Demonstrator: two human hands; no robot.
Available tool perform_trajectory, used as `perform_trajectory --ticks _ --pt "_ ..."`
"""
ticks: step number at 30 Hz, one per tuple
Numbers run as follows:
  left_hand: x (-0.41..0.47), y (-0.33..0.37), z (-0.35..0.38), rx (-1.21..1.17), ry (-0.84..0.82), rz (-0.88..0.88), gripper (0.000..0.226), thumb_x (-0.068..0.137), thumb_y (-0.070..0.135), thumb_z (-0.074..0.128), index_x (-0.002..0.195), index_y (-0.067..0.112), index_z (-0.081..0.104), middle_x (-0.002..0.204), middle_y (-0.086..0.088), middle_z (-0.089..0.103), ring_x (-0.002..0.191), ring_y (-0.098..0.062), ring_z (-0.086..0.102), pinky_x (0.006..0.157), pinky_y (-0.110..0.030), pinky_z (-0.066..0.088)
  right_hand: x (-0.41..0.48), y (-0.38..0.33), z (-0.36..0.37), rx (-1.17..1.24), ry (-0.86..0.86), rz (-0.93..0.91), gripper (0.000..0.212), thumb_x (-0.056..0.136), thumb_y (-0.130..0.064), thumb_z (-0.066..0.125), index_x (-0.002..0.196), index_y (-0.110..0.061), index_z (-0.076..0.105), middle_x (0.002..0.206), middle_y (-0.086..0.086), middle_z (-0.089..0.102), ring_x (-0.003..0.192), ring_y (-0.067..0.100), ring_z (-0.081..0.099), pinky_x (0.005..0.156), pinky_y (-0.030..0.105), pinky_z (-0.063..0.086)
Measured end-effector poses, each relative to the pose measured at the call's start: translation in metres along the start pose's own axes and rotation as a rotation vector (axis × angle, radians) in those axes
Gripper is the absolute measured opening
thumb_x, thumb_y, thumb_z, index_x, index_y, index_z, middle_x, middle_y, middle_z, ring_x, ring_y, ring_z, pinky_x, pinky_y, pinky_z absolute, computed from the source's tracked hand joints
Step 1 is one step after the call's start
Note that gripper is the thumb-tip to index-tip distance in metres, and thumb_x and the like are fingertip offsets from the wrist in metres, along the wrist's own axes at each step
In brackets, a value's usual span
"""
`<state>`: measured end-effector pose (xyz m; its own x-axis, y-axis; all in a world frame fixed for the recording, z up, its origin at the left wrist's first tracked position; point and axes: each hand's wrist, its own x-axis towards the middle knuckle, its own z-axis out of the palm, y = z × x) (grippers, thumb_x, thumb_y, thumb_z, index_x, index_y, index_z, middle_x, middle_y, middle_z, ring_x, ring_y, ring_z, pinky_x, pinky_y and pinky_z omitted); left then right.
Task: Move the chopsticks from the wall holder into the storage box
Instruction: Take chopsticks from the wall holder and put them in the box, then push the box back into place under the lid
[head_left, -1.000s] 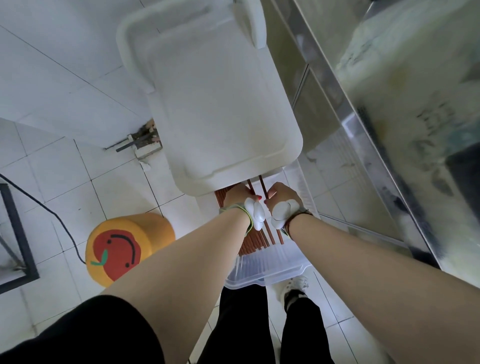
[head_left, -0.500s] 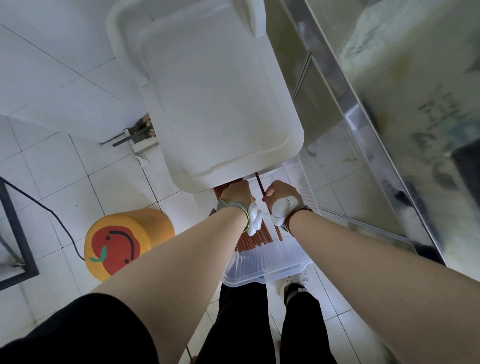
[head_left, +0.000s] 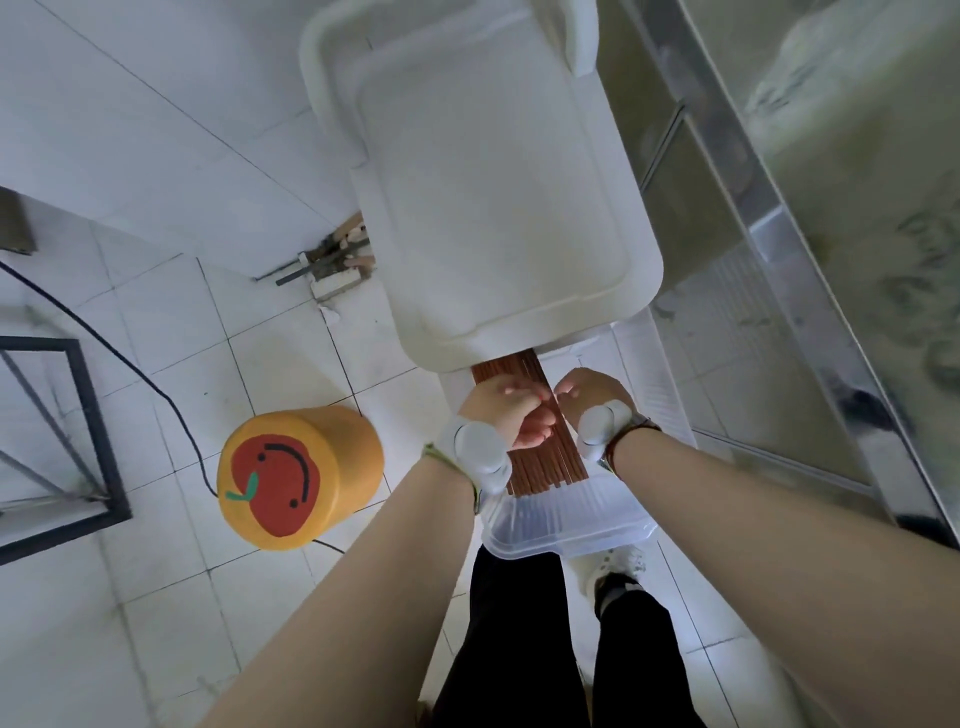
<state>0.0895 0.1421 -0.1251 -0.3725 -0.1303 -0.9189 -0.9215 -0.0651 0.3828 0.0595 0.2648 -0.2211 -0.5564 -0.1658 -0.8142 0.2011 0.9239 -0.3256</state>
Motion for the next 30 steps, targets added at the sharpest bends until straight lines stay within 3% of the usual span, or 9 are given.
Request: perform_trajectory --ticks 3,6,8,11,14,16,22,26,30 --pt "-0.020 -0.003 -0.014 -0.060 0.031 0.061 0.023 0.093 0.004 0.047 0.080 0.012 0.064 0.066 -0.007 0.064 0.040 -0.007 0.059 0.048 -0.017 0.052 -0.005 0.002 -0.002 0.147 -0.008 0.032 0.032 0.090 -0.013 0.051 0.121 -0.013 0.060 0.125 0.009 0.062 0.116 0.028 0.058 0.096 0.033 0.045" --pt "-0.031 0.000 -0.028 -0.144 0.137 0.104 0.027 0.094 0.004 0.044 0.075 0.013 0.060 0.063 -0.006 0.061 0.037 -0.007 0.055 0.047 -0.018 0.049 -0.016 0.001 -0.005 0.366 -0.007 0.083 0.024 0.089 -0.013 0.052 0.110 -0.011 0.064 0.117 0.016 0.066 0.111 0.034 0.062 0.098 0.042 0.050" --pt "-0.033 0.002 -0.039 -0.214 0.228 0.114 0.027 0.094 0.003 0.043 0.074 0.011 0.059 0.062 -0.009 0.059 0.036 -0.010 0.053 0.043 -0.018 0.046 -0.034 -0.005 -0.009 0.633 -0.014 0.138 0.011 0.091 -0.007 0.051 0.094 -0.008 0.061 0.108 0.024 0.067 0.103 0.039 0.065 0.090 0.046 0.055" --pt "-0.030 -0.001 -0.053 -0.196 0.396 0.146 0.026 0.091 0.005 0.043 0.072 0.013 0.058 0.063 -0.009 0.058 0.037 -0.014 0.049 0.039 -0.018 0.041 -0.070 -0.012 -0.018 1.043 -0.125 0.221 0.024 0.095 0.003 0.039 0.079 -0.004 0.056 0.085 0.020 0.063 0.079 0.030 0.065 0.069 0.035 0.059" --pt "-0.023 -0.005 -0.063 -0.039 0.688 0.211 0.010 0.087 0.024 0.049 0.086 0.018 0.058 0.083 -0.002 0.060 0.065 -0.023 0.053 0.064 -0.030 0.048 -0.111 -0.006 -0.022 1.193 -0.150 0.226 0.027 0.093 0.007 0.037 0.080 -0.003 0.059 0.071 0.016 0.061 0.064 0.023 0.064 0.060 0.030 0.060" --pt "-0.020 -0.005 -0.063 0.020 0.816 0.227 0.028 0.087 0.034 0.055 0.106 0.014 0.056 0.101 0.000 0.058 0.085 -0.022 0.053 0.079 -0.031 0.044 -0.133 0.006 -0.017 1.255 -0.152 0.262 0.025 0.092 0.006 0.039 0.083 -0.002 0.061 0.071 0.016 0.062 0.065 0.026 0.064 0.060 0.030 0.061" --pt "0.003 0.004 -0.053 -0.024 0.664 0.258 0.076 0.084 0.045 0.064 0.144 0.011 0.032 0.144 -0.007 0.045 0.129 -0.026 0.049 0.107 -0.036 0.041 -0.162 0.036 0.007 1.428 -0.267 0.525 0.029 0.096 -0.014 0.046 0.074 0.000 0.058 0.058 0.014 0.063 0.051 0.024 0.063 0.047 0.026 0.055" --pt "0.013 0.007 -0.045 -0.098 0.576 0.334 0.058 0.089 0.032 0.060 0.137 0.005 0.042 0.131 -0.011 0.058 0.118 -0.028 0.057 0.088 -0.025 0.042 -0.162 0.044 0.019 1.316 -0.319 0.610 0.042 0.095 -0.032 0.053 0.069 0.000 0.061 0.079 0.018 0.068 0.068 0.028 0.065 0.063 0.033 0.059" --pt "0.013 0.010 -0.043 -0.142 0.554 0.350 0.055 0.092 0.027 0.057 0.138 0.004 0.039 0.132 -0.011 0.056 0.118 -0.027 0.055 0.088 -0.025 0.041 -0.157 0.038 0.023 1.129 -0.335 0.648 0.054 0.092 -0.044 0.052 0.065 0.001 0.062 0.073 0.019 0.068 0.067 0.029 0.064 0.067 0.037 0.057"
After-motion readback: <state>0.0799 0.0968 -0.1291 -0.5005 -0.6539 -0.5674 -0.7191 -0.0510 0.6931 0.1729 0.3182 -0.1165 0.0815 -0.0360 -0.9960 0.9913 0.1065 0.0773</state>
